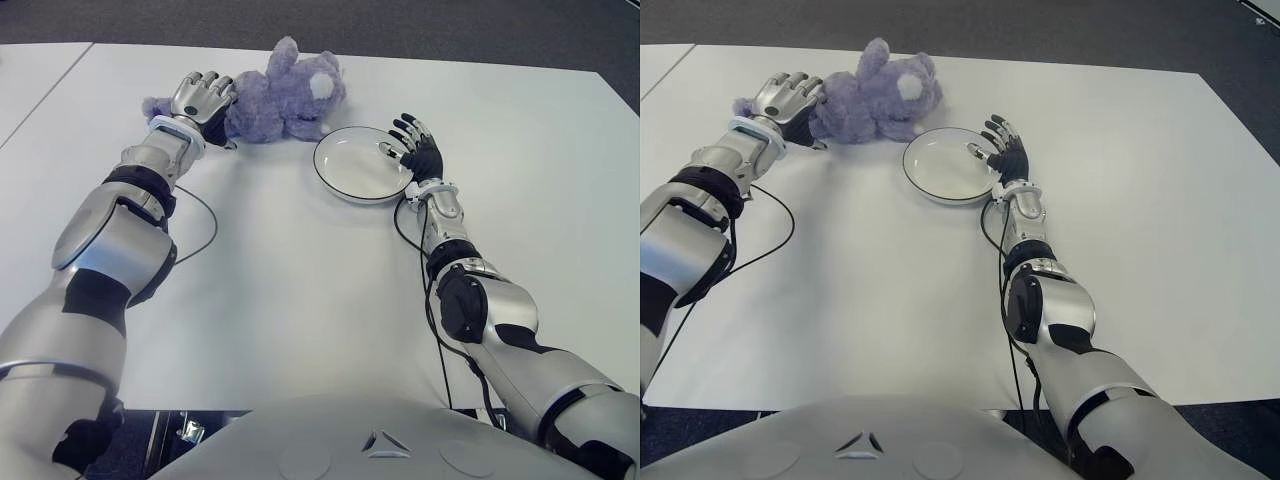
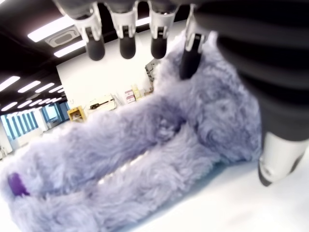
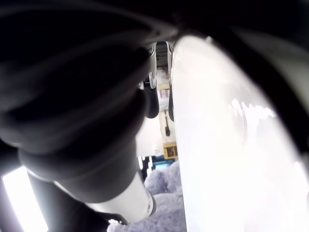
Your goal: Put the doll into the plate.
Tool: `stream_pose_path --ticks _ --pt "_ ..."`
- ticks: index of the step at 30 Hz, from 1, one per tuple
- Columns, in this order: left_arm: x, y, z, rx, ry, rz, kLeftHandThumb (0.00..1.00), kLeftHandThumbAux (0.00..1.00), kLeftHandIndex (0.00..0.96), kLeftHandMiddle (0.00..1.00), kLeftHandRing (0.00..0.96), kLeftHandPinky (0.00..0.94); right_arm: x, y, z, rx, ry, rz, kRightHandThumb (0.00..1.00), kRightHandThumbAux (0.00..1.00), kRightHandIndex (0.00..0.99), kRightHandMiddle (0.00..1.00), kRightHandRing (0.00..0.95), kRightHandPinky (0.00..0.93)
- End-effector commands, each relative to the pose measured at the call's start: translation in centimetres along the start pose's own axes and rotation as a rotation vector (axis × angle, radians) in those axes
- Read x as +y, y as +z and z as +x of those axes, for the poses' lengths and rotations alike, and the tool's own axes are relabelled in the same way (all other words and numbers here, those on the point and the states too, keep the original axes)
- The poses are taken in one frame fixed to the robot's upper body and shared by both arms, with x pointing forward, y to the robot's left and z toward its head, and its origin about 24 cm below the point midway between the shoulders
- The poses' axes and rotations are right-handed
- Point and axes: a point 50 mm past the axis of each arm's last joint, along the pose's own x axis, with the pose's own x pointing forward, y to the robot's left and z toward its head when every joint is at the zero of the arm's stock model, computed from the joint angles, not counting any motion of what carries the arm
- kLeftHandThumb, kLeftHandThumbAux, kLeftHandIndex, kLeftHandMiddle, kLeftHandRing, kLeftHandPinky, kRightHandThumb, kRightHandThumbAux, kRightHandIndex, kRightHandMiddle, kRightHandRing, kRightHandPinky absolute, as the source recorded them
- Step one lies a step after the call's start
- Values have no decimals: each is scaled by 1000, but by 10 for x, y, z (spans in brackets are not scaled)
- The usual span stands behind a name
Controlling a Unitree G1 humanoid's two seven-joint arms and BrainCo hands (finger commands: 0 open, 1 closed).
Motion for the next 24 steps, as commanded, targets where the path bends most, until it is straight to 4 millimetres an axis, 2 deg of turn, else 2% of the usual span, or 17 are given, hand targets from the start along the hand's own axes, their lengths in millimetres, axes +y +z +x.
stream_pose_path --ticks 1,9,15,24 --pt "-24 16 -5 -32 -172 -42 0 682 402 0 0 0 -8 -107 -68 460 -94 133 354 998 149 169 162 197" --pt "-59 36 -18 8 -368 -217 0 643 389 0 0 0 -10 -106 -68 456 -110 138 456 993 154 188 177 213" --pt "-71 46 -23 32 -460 -315 0 611 352 0 0 0 -11 -106 -68 453 -113 132 486 991 154 195 182 212" --pt "-86 62 -30 35 -560 -397 0 518 235 0 0 0 -12 -105 -68 452 -123 124 608 979 150 194 177 202"
